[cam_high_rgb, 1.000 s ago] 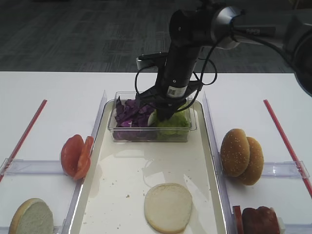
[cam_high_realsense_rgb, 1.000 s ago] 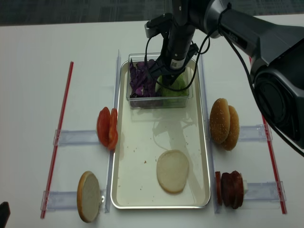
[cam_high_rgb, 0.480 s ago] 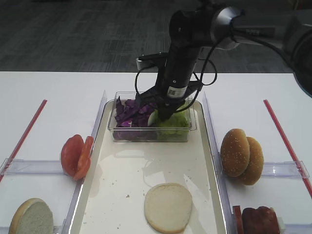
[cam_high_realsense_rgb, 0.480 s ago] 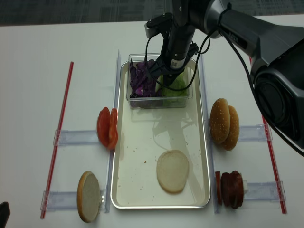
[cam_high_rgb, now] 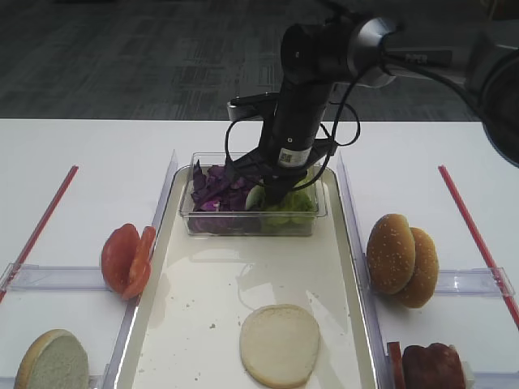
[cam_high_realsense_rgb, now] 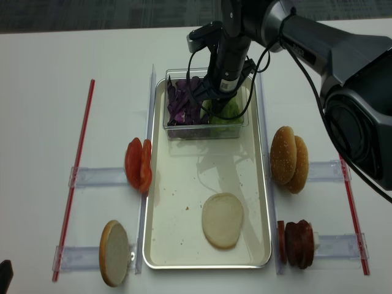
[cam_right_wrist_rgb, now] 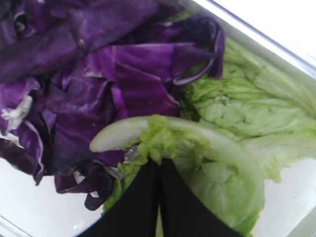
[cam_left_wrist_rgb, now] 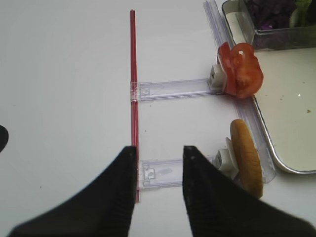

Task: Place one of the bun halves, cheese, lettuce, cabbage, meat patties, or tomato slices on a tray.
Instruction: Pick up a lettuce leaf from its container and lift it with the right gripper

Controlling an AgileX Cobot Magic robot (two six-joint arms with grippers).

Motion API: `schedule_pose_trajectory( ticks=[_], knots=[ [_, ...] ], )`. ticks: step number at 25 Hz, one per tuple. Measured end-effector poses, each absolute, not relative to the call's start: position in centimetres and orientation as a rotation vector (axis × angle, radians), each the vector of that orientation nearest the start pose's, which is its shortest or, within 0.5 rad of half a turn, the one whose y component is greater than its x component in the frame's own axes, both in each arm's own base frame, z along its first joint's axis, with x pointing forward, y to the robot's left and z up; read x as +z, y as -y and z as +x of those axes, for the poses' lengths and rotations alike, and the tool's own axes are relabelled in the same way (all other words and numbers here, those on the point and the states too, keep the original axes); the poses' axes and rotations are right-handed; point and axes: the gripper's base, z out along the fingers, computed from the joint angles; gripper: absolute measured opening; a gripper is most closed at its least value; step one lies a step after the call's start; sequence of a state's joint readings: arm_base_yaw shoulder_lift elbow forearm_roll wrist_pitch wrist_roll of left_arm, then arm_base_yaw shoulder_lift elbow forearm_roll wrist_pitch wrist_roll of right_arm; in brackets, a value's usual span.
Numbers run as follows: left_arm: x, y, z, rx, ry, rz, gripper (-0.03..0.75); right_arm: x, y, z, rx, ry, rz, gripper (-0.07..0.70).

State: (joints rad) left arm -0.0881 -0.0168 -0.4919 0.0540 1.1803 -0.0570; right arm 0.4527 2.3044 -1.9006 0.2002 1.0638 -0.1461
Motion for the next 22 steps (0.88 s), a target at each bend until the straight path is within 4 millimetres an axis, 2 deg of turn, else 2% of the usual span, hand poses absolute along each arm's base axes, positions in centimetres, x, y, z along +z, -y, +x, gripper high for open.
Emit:
schedule_pose_trajectory(
  ticks=[5,13,22],
  knots=[
    [26.6,-0.6,-1.2,-0.018,-2.154,0.027,0.223,16.4,-22.4,42.5,0.315,-2.872,-0.765,0.032],
    [26.6,-0.6,-1.2,-0.018,-2.154,0.027,0.223,18.6,-22.5,43.0,0.294,-2.854,-0.794,0.032],
    [26.6,-0.6,-1.2,-0.018,-2.154,0.027,0.223,19.9,-22.2,42.6,0.261,-2.858,-0.813,0.032]
  ],
)
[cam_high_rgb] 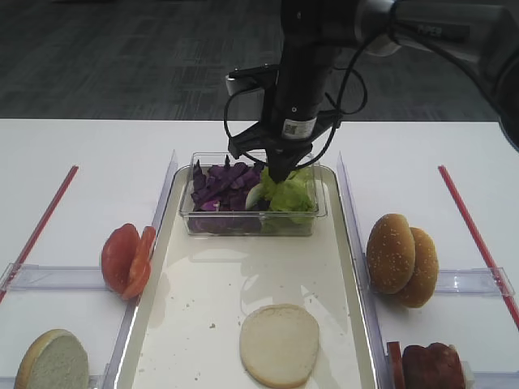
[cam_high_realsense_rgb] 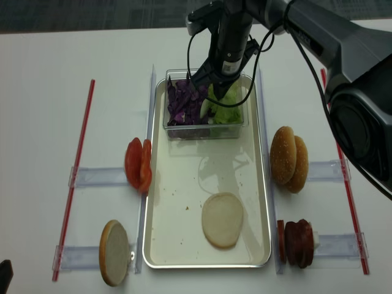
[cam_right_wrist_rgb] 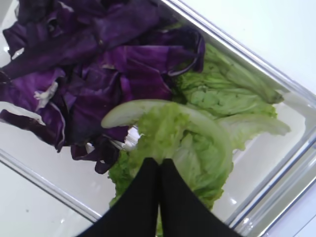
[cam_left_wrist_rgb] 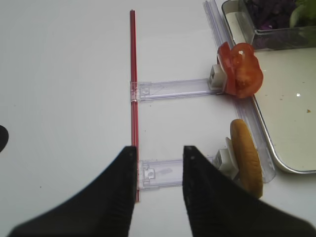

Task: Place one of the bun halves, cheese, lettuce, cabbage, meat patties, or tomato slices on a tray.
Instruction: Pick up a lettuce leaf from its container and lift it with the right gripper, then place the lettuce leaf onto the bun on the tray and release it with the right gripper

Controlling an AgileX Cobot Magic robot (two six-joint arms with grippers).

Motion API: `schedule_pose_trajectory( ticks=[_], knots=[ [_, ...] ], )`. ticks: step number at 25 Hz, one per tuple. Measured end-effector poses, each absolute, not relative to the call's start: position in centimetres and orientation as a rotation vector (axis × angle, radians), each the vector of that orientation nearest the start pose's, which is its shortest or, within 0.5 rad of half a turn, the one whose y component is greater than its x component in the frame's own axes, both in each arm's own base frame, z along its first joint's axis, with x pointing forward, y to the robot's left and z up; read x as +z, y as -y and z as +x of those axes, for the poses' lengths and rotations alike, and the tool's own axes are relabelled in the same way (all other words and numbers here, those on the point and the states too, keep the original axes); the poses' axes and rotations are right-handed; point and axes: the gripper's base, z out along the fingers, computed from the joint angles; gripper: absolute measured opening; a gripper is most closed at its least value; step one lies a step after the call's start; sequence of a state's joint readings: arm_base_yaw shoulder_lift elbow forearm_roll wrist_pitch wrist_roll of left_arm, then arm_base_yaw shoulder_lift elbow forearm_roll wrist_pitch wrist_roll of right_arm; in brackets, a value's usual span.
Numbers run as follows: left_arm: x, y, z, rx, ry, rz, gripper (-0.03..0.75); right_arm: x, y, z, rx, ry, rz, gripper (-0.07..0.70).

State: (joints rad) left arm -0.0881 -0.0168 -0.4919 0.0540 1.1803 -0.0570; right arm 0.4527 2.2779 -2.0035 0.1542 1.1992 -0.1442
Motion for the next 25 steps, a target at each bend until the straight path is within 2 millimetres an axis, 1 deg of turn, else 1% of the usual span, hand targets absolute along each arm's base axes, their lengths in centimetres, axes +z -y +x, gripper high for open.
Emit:
schedule_pose_trajectory(
  ticks=[5,13,20,22,23,25],
  knots=[
    [26.6,-0.6,-1.2,-0.018,-2.154,0.027,0.223,20.9,-21.9,42.3,0.239,-2.853,-0.823,0.032],
    [26.6,-0.6,-1.2,-0.018,-2.154,0.027,0.223,24.4,-21.3,41.7,0.207,-2.790,-0.814,0.032],
    [26.6,-0.6,-1.2,-0.018,-2.154,0.027,0.223,25.8,-21.3,41.2,0.204,-2.760,-0.817,0.031],
    [26.6,-0.6,-1.2,-0.018,-2.154,0.027,0.223,26.6,-21.3,40.7,0.205,-2.745,-0.817,0.031],
    [26.6,-0.6,-1.2,-0.018,-2.154,0.027,0.223,26.9,-21.2,40.1,0.199,-2.747,-0.825,0.031],
    [26.6,-0.6,-1.2,-0.017,-2.154,0.027,0.223,27.0,-20.9,39.5,0.195,-2.758,-0.832,0.031]
  ],
)
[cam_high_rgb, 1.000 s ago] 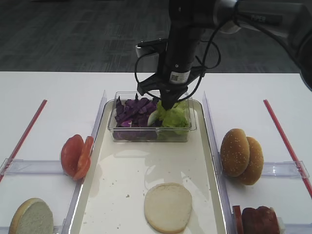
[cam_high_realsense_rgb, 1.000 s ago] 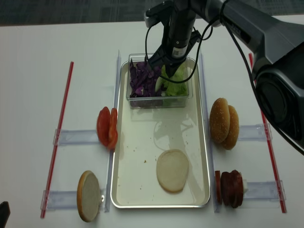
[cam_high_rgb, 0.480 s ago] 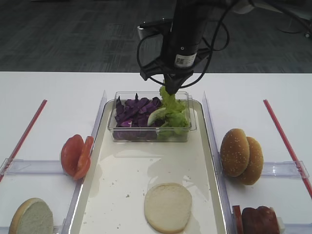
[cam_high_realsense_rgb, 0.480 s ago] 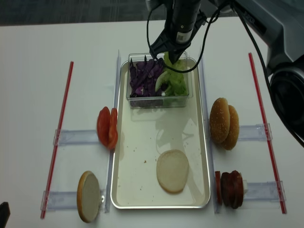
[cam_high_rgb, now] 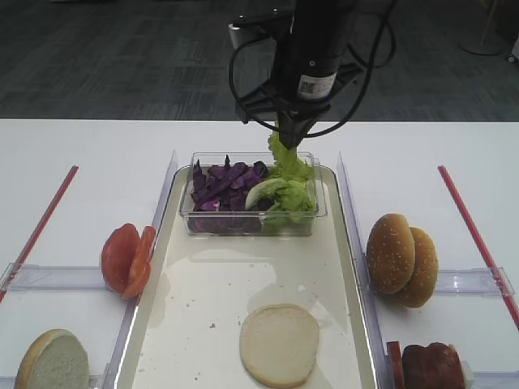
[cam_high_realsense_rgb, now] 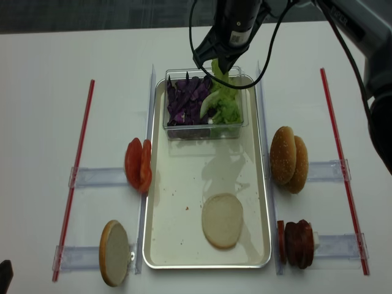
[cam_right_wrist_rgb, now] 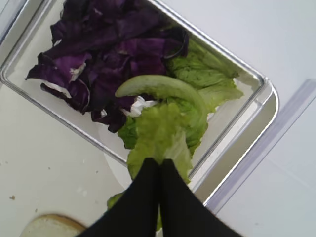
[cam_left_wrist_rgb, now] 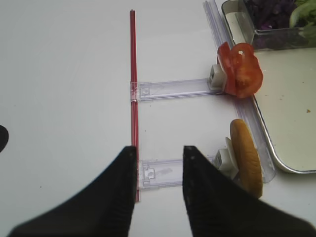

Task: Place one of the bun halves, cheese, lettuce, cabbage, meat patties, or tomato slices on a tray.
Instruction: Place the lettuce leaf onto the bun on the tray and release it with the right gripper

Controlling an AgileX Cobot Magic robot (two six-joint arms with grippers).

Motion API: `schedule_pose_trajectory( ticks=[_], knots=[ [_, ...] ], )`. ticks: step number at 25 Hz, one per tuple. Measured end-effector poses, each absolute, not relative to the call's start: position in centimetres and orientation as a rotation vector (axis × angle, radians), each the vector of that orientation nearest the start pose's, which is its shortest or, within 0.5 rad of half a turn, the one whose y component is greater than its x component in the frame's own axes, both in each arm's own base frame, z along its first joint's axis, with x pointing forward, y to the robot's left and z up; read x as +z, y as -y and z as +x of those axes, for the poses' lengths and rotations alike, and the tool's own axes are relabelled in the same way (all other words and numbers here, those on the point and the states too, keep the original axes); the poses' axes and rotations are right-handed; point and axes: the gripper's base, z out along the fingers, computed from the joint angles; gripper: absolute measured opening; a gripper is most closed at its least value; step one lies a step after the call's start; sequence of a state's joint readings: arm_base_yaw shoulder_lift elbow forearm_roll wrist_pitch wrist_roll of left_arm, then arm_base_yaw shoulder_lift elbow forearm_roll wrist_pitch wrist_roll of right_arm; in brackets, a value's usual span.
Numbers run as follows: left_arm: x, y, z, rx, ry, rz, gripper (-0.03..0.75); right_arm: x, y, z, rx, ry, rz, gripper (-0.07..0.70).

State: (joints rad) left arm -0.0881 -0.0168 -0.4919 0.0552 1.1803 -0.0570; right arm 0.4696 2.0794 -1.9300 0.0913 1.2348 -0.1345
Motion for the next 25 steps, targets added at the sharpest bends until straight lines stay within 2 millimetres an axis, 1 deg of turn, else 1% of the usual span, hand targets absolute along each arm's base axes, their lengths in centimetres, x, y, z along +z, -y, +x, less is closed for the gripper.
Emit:
schedule_pose_trajectory(
  ticks=[3,5,8,16,17,21,22,25],
  knots=[
    [26.6,-0.6,-1.2,-0.017,-2.154,0.027,0.223,26.9,-20.7,38.8,0.191,-2.775,-0.841,0.031],
    [26.6,-0.6,-1.2,-0.017,-2.154,0.027,0.223,27.0,-20.3,37.5,0.180,-2.796,-0.857,0.031],
    [26.6,-0.6,-1.2,-0.017,-2.154,0.027,0.223,27.3,-19.8,36.1,0.171,-2.808,-0.874,0.031],
    [26.6,-0.6,-1.2,-0.017,-2.154,0.027,0.223,27.6,-19.5,32.5,0.193,-2.837,-0.936,0.031],
    [26.6,-0.6,-1.2,-0.017,-2.154,0.027,0.223,27.2,-19.4,31.5,0.198,-2.855,-0.957,0.031],
    [26.6,-0.6,-1.2,-0.017,-2.154,0.027,0.223,26.2,-19.7,29.7,0.223,-2.858,-1.009,0.031],
    [26.6,-0.6,-1.2,-0.017,-2.154,0.027,0.223,25.6,-19.9,28.7,0.250,-2.852,-1.034,0.031],
    [26.6,-0.6,-1.2,-0.017,-2.154,0.027,0.223,24.6,-20.1,27.5,0.268,-2.845,-1.066,0.031]
  ],
)
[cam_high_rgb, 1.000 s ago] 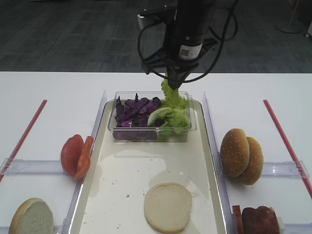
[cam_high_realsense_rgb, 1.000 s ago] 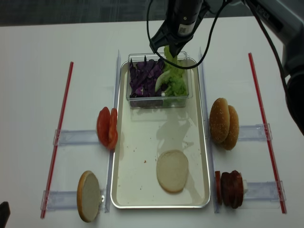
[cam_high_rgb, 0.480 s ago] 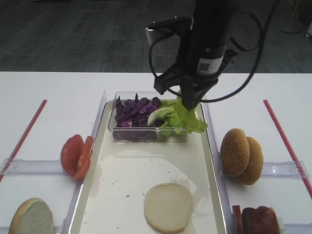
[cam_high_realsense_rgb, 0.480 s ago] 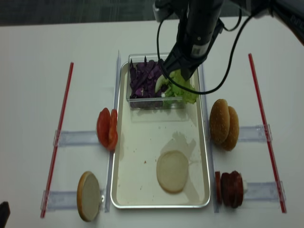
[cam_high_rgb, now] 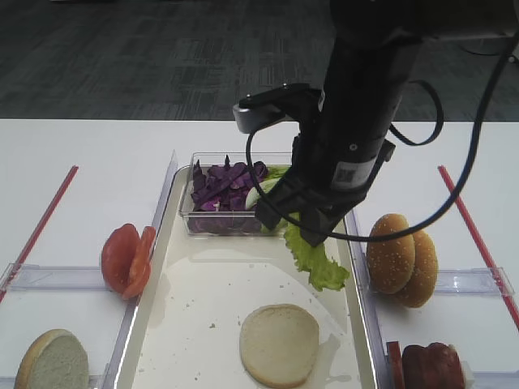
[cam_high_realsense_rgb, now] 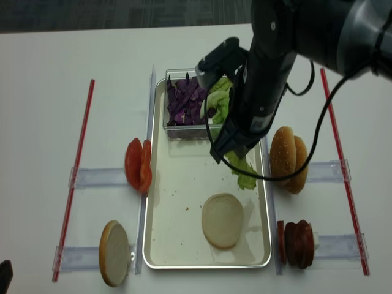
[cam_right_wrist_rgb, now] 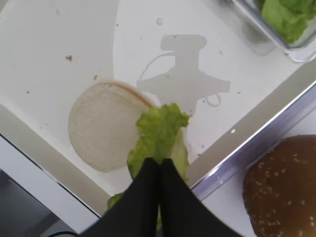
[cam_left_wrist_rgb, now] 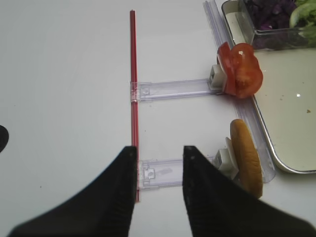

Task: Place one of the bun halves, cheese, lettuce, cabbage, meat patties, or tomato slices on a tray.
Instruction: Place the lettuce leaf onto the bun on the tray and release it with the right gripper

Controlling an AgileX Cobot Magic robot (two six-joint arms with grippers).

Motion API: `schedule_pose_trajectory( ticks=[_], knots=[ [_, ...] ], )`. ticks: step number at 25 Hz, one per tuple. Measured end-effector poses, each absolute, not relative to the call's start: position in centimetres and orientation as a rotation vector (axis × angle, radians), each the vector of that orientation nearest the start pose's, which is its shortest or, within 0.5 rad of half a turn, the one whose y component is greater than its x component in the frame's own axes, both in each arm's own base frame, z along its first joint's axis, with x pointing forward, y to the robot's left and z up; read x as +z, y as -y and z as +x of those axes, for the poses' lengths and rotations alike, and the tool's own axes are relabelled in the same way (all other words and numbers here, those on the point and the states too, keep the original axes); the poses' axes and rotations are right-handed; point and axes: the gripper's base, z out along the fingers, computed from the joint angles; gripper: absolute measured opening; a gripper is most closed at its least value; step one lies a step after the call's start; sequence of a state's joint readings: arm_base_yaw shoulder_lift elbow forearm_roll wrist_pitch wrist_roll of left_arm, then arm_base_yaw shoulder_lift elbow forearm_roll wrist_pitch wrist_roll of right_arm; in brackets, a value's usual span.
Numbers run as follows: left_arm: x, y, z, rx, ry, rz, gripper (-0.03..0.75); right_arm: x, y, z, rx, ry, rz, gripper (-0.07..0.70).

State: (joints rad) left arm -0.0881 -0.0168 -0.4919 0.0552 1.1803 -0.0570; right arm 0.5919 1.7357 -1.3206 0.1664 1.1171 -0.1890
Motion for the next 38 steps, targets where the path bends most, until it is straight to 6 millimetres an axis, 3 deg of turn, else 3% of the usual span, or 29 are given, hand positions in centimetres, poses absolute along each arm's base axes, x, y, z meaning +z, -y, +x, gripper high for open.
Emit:
schedule_pose_trajectory(
  ticks=[12,21,38],
  knots=[
    [26.6,-0.6,-1.2,-0.017,-2.154,0.027,0.223,21.4,-21.7,24.7,0.338,-2.808,-1.180,0.031],
    [26.6,-0.6,-1.2,-0.017,-2.154,0.027,0.223,20.1,-22.1,23.8,0.354,-2.766,-1.224,0.031],
    [26.6,-0.6,-1.2,-0.017,-2.154,0.027,0.223,19.3,-22.5,23.6,0.388,-2.691,-1.294,0.031]
  ],
)
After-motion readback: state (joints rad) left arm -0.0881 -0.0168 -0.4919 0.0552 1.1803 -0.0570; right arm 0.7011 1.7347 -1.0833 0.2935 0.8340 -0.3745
